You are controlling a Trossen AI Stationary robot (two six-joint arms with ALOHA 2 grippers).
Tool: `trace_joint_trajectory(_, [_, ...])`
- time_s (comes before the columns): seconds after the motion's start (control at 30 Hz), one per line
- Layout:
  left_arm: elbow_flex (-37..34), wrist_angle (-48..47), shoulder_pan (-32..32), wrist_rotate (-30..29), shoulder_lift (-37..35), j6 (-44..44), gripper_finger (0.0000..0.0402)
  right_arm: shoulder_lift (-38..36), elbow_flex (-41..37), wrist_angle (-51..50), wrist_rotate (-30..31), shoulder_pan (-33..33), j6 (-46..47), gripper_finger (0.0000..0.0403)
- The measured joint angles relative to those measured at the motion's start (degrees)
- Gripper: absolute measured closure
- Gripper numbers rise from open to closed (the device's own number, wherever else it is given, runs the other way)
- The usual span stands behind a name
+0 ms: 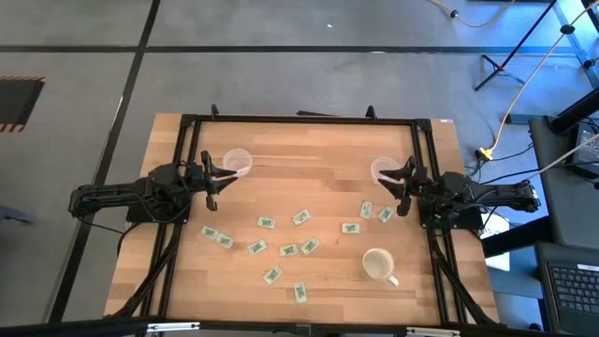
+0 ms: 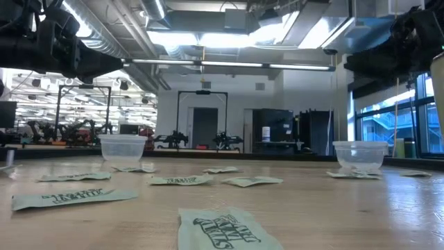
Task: Pick and place Stevia / Truvia into bins
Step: Put the stevia packet into the right transparent container
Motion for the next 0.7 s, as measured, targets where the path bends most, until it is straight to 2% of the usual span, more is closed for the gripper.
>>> trace_joint_trajectory(0.3, [0.0, 0.0, 0.0, -0.2, 0.0, 0.0, 0.0327, 0.0, 0.0, 4.3, 0.0, 0.0, 0.4, 0.0268])
trace_joint_trajectory(0.47, [0.0, 0.8, 0.0, -5.0, 0.0, 4.8, 0.0327, 1.0, 0.3, 4.1, -1.4, 0.0, 0.4, 0.0268])
trace_joint_trajectory(0.7, [0.0, 1.1, 0.0, -7.7, 0.0, 10.3, 0.0327, 10.5, 7.5, 3.4, -1.5, 0.0, 0.0, 0.0268])
